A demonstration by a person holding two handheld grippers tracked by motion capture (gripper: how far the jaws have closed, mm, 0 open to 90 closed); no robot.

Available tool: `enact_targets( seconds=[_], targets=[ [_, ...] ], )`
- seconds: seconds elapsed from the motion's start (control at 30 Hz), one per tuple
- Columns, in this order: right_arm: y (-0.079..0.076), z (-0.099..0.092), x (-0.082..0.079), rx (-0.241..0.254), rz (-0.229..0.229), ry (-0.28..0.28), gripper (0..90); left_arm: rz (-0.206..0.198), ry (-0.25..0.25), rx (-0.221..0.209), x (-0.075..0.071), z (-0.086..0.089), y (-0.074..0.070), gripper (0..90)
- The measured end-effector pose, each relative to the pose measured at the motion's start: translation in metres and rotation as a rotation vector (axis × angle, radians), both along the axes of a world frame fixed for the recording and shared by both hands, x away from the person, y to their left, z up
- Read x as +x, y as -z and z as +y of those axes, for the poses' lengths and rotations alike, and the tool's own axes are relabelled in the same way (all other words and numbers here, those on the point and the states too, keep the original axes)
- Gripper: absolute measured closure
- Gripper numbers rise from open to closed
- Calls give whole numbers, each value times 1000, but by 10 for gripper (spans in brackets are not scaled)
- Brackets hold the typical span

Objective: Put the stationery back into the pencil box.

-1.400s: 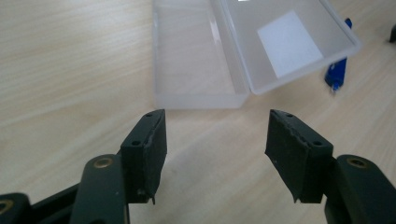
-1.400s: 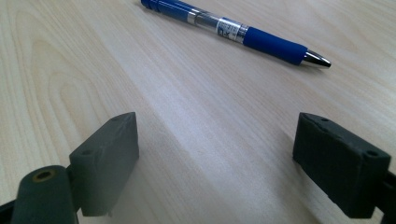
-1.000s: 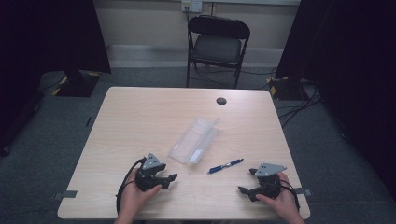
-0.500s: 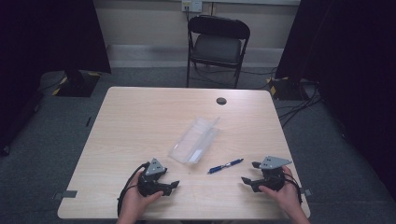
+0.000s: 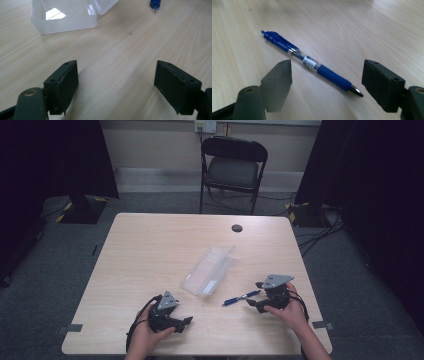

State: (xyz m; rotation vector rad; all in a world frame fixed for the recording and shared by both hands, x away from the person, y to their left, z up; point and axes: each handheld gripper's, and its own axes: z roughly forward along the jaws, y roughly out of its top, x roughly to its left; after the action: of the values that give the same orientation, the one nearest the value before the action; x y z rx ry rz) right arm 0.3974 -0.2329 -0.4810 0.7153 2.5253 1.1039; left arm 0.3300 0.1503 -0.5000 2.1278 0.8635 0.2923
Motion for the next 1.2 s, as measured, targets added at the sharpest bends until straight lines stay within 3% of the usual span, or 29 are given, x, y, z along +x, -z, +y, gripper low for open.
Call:
enact_targets(
  seconds=[0.2,0.3,0.43,0.63,0.67,0.73,0.77,0.87,1.2],
  targets=[
    [5,8,9,-30,16,-34,260,-7,6,5,1,1,0,195],
    [10,10,11,-43,49,-42,290,-1,1,2,0,0,0,196],
    [12,11,10,-20,70,-45,337,-1,2,4,0,0,0,190],
    [10,10,6,-12,85,-72,523,-1,-1,6,0,0,0,191],
    [9,9,5,-19,86,-83,618,-5,0,8,0,-1,0,191],
    [8,8,4,-19,95,-84,642,-5,-1,7,0,-1,0,191],
    [7,6,3,-14,114,-89,750,-2,-1,6,0,0,0,191],
    [7,2,0,3,137,-99,801,2,1,2,0,0,0,191],
    [6,0,-14,32,172,-141,807,-4,6,2,0,2,0,199]
  ],
)
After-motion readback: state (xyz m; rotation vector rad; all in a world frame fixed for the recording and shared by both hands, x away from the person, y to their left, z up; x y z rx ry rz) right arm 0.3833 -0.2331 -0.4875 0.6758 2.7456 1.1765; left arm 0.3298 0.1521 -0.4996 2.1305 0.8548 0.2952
